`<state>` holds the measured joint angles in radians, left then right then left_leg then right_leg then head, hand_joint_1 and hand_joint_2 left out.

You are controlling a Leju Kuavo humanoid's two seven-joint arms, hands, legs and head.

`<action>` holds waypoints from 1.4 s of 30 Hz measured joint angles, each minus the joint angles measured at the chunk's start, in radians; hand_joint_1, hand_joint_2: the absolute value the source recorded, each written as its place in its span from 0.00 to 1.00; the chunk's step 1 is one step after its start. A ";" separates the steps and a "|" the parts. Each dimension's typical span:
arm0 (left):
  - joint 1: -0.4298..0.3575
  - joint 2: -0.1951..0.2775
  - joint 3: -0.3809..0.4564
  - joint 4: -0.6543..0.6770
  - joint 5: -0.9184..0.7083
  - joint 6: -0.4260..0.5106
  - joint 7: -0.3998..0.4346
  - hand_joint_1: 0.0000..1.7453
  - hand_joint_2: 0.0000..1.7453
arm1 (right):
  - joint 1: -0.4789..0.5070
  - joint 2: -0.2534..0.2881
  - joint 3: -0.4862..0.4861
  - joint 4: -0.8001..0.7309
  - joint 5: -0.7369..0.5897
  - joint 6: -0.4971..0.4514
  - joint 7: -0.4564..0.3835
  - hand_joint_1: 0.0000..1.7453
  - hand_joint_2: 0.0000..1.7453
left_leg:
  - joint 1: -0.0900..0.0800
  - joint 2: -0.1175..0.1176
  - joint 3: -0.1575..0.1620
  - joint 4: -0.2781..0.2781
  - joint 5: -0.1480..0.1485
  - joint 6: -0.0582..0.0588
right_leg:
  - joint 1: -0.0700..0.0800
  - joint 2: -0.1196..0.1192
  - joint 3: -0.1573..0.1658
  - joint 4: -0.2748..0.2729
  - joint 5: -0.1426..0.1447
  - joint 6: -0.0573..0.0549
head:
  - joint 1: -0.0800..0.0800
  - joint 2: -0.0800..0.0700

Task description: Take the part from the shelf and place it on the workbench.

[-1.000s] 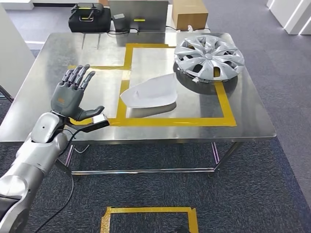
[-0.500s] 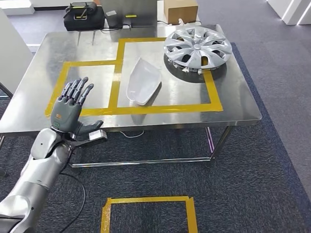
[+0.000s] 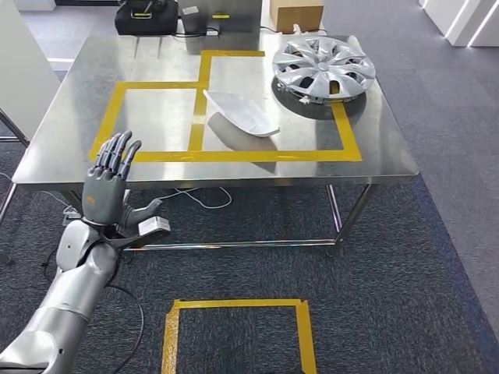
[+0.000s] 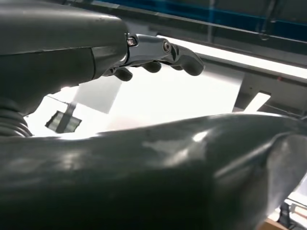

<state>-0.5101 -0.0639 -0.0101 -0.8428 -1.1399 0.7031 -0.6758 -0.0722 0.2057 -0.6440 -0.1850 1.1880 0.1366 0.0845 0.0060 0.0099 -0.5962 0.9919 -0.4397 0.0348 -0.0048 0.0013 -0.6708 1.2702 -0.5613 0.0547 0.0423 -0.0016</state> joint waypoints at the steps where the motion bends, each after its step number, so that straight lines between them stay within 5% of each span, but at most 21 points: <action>1: 0.033 -0.011 0.002 -0.023 0.043 0.000 -0.010 0.00 0.00 | 0.002 0.000 -0.002 0.000 -0.004 -0.003 -0.001 0.00 0.00 | 0.000 0.001 -0.009 0.001 0.008 -0.003 | 0.000 0.000 0.046 -0.053 0.028 -0.002 | 0.000 0.000; 3: 0.101 -0.031 0.000 -0.077 0.129 0.000 -0.018 0.00 0.00 | 0.005 0.000 -0.009 0.000 -0.012 -0.008 -0.004 0.00 0.00 | -0.003 0.002 -0.020 0.004 0.021 -0.010 | 0.001 0.001 0.161 -0.207 0.039 -0.008 | 0.000 0.000; 5: 0.165 -0.044 -0.011 -0.120 0.246 0.000 -0.021 0.00 0.00 | 0.008 0.000 -0.019 0.000 -0.022 -0.012 -0.006 0.00 0.00 | -0.006 0.003 -0.028 0.007 0.035 -0.019 | 0.003 0.004 0.224 -0.303 0.017 -0.015 | 0.000 0.000; 8: 0.243 -0.055 -0.038 -0.127 0.397 -0.002 -0.017 0.00 0.00 | 0.016 0.000 -0.036 0.000 -0.038 -0.016 -0.008 0.00 0.00 | -0.005 0.001 -0.040 0.018 0.032 -0.034 | 0.000 0.000 0.207 -0.316 0.026 -0.038 | 0.000 0.000; 12: 0.303 -0.062 -0.045 -0.037 0.551 -0.064 -0.019 0.00 0.00 | 0.020 0.002 -0.057 0.000 -0.051 -0.032 -0.015 0.00 0.00 | -0.001 -0.003 -0.090 0.217 -0.140 -0.049 | 0.003 -0.005 0.164 -0.314 0.067 -0.064 | -0.006 0.000; 14: 0.324 -0.061 -0.043 0.035 0.664 -0.118 -0.020 0.00 0.00 | 0.024 0.003 -0.067 0.000 -0.056 -0.038 -0.017 0.00 0.00 | 0.000 -0.003 -0.086 0.290 -0.148 -0.049 | 0.006 -0.005 0.133 -0.306 0.084 -0.065 | -0.007 0.000; 15: 0.331 -0.059 -0.037 0.078 0.714 -0.143 -0.020 0.00 0.00 | 0.026 0.003 -0.072 0.000 -0.060 -0.042 -0.017 0.00 0.00 | 0.000 -0.003 -0.062 0.275 -0.124 -0.046 | 0.008 -0.005 0.117 -0.299 0.091 -0.065 | -0.007 0.000; 17: 0.336 -0.052 -0.016 0.177 0.799 -0.189 -0.015 0.00 0.00 | 0.029 0.006 -0.082 0.000 -0.065 -0.046 -0.020 0.00 0.00 | -0.003 -0.003 0.025 0.157 -0.083 -0.034 | 0.011 -0.004 0.087 -0.285 0.103 -0.062 | -0.007 0.000; 19: 0.340 -0.045 0.016 0.272 0.856 -0.232 0.005 0.00 0.00 | 0.032 0.009 -0.092 0.000 -0.069 -0.049 -0.024 0.00 0.00 | -0.008 -0.003 0.102 0.032 -0.090 -0.023 | 0.013 -0.004 0.071 -0.275 0.113 -0.055 | -0.006 0.000; 21: 0.354 -0.039 0.054 0.354 0.897 -0.256 0.045 0.00 0.00 | 0.036 0.011 -0.101 0.000 -0.073 -0.051 -0.024 0.00 0.00 | -0.013 -0.003 0.120 -0.008 -0.096 -0.017 | 0.012 -0.004 0.066 -0.273 0.126 -0.044 | -0.007 0.000; 23: 0.372 -0.035 0.092 0.423 0.926 -0.252 0.107 0.00 0.00 | 0.041 0.012 -0.108 0.000 -0.076 -0.051 -0.017 0.00 0.00 | -0.009 0.000 0.110 -0.015 -0.077 -0.006 | 0.009 -0.001 0.057 -0.266 0.121 -0.032 | -0.011 0.000; 24: 0.380 -0.033 0.110 0.452 0.933 -0.243 0.147 0.00 0.00 | 0.042 0.012 -0.112 0.000 -0.075 -0.051 -0.011 0.00 0.00 | -0.007 0.001 0.101 -0.019 -0.066 0.000 | 0.009 0.000 0.046 -0.246 0.095 -0.027 | -0.009 0.000; 27: 0.413 -0.031 0.145 0.527 0.896 -0.215 0.323 0.00 0.00 | 0.042 0.012 -0.121 0.000 -0.066 -0.051 0.005 0.00 0.00 | -0.006 0.005 0.062 -0.019 -0.035 0.010 | 0.005 0.000 0.001 -0.090 -0.048 -0.013 | -0.004 0.000; 28: 0.426 -0.031 0.144 0.545 0.858 -0.211 0.395 0.00 0.00 | 0.041 0.012 -0.122 0.000 -0.062 -0.051 0.008 0.00 0.00 | -0.006 0.007 0.047 -0.016 -0.026 0.010 | 0.004 0.000 -0.003 -0.036 -0.072 -0.011 | -0.004 0.000; 30: 0.446 -0.031 0.120 0.576 0.771 -0.216 0.528 0.00 0.00 | 0.041 0.012 -0.122 0.000 -0.052 -0.051 0.011 0.00 0.00 | -0.007 0.009 0.015 -0.009 -0.007 0.008 | 0.002 -0.001 0.028 -0.008 -0.048 -0.008 | -0.004 0.000; 31: 0.452 -0.033 0.105 0.588 0.740 -0.220 0.574 0.00 0.00 | 0.041 0.012 -0.122 0.000 -0.048 -0.051 0.013 0.00 0.00 | -0.006 0.009 0.000 -0.004 0.001 0.006 | 0.001 -0.002 0.068 -0.047 -0.016 -0.008 | -0.004 0.000; 33: 0.461 -0.039 0.078 0.606 0.711 -0.224 0.618 0.00 0.00 | 0.041 0.012 -0.122 0.000 -0.044 -0.052 0.015 0.00 0.00 | -0.007 0.006 -0.021 0.005 0.016 -0.002 | 0.002 0.000 0.178 -0.195 0.014 -0.012 | -0.004 0.000; 35: 0.465 -0.042 0.063 0.618 0.705 -0.223 0.630 0.00 0.00 | 0.043 0.012 -0.122 0.000 -0.043 -0.052 0.016 0.00 0.00 | -0.008 0.005 -0.030 0.007 0.036 -0.011 | 0.004 0.002 0.248 -0.307 0.001 -0.019 | -0.003 0.000; 38: 0.468 -0.043 0.048 0.631 0.702 -0.224 0.643 0.00 0.00 | 0.047 0.012 -0.122 0.000 -0.043 -0.052 0.017 0.00 0.00 | -0.008 0.003 -0.039 0.001 0.053 -0.025 | 0.004 0.002 0.237 -0.334 0.010 -0.036 | -0.003 0.000; 40: 0.472 -0.044 0.043 0.637 0.697 -0.223 0.654 0.00 0.00 | 0.048 0.012 -0.122 0.000 -0.033 -0.052 0.023 0.00 0.00 | -0.007 0.000 -0.056 0.047 -0.005 -0.036 | 0.001 -0.003 0.220 -0.338 0.026 -0.055 | -0.008 0.000; 42: 0.474 -0.046 0.038 0.638 0.691 -0.221 0.662 0.00 0.00 | 0.050 0.012 -0.122 0.000 -0.013 -0.048 0.029 0.00 0.00 | -0.004 -0.001 -0.083 0.170 -0.103 -0.045 | 0.002 -0.009 0.203 -0.337 0.040 -0.065 | -0.012 0.000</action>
<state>-0.0359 -0.1102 0.0283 -0.2044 -0.4493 0.4825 -0.0137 -0.0225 0.2174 -0.7662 -0.1846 1.1747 0.0887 0.1140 0.0024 0.0086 -0.6789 1.1615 -0.5428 -0.0104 -0.0031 -0.0080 -0.4674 0.9329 -0.5211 -0.0104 0.0308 -0.0015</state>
